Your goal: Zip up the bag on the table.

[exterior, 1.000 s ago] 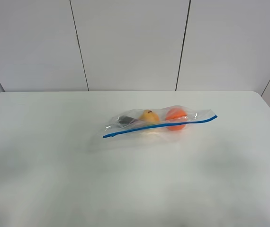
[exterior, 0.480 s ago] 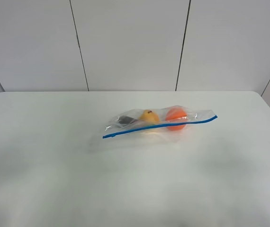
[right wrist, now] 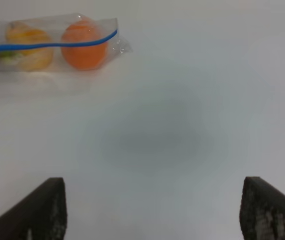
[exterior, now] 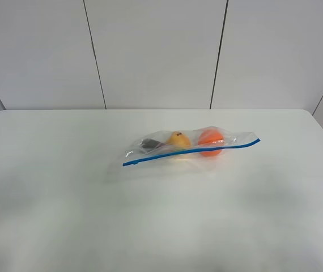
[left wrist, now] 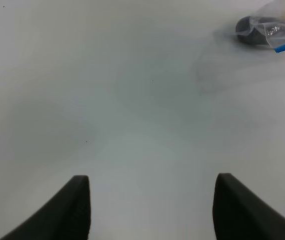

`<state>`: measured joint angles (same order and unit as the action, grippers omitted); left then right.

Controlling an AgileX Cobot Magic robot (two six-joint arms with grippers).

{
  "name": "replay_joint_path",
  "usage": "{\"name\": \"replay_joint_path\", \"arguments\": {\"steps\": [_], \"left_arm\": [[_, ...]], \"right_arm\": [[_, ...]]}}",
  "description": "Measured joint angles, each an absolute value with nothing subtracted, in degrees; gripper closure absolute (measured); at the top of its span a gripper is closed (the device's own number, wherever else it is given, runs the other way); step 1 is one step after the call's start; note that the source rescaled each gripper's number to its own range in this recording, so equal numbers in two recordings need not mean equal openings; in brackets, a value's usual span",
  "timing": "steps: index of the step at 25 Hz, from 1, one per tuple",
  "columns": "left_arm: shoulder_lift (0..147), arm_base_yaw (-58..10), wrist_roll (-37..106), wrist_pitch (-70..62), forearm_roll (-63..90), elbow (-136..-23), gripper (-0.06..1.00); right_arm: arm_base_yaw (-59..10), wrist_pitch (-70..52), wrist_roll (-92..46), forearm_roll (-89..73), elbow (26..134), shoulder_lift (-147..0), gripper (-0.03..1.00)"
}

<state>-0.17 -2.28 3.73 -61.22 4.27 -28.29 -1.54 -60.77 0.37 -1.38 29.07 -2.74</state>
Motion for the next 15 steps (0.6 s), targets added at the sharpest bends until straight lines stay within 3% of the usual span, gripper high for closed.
{"name": "replay_joint_path", "arguments": {"steps": [15], "left_arm": [[-0.2, -2.3, 3.4, -61.2, 4.3, -28.3, 0.22]], "right_arm": [[-1.5, -60.8, 0.4, -1.4, 29.1, -2.7, 0.17]]}}
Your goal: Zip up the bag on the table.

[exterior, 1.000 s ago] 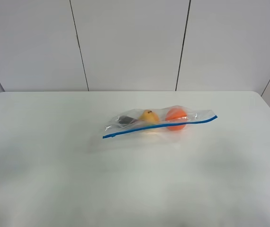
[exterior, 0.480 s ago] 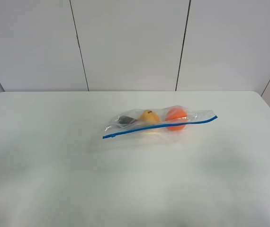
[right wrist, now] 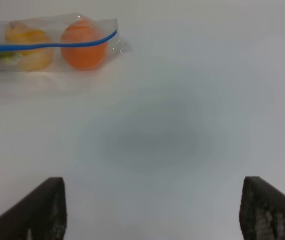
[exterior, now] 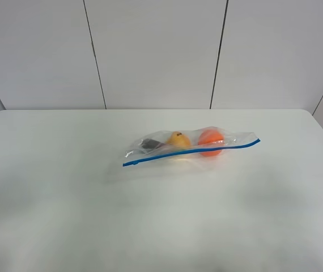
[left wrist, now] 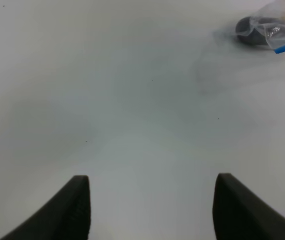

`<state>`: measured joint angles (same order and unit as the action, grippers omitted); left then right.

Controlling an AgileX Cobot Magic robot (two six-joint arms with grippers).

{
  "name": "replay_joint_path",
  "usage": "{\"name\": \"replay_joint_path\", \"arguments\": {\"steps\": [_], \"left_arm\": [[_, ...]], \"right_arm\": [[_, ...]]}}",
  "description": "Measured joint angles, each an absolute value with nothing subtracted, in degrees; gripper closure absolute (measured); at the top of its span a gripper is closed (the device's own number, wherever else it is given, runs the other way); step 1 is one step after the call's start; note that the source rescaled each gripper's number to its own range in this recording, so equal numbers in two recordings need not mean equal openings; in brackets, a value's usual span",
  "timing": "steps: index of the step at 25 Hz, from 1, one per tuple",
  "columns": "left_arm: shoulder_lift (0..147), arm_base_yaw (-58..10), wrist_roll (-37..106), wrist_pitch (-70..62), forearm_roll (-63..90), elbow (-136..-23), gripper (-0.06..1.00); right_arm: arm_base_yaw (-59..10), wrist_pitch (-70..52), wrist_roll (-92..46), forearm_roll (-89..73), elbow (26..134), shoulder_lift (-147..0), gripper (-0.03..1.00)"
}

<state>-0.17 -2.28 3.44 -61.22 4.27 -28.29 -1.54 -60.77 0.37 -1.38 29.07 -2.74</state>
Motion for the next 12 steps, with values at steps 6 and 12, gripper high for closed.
{"name": "replay_joint_path", "arguments": {"steps": [6, 12], "left_arm": [[-0.2, -2.3, 3.4, -61.2, 4.3, -28.3, 0.22], [-0.2, -2.3, 3.4, -61.2, 4.3, -28.3, 0.22]], "right_arm": [[-1.5, -60.8, 0.4, -1.4, 29.1, -2.7, 0.17], [-1.5, -60.8, 0.4, -1.4, 29.1, -2.7, 0.17]]}}
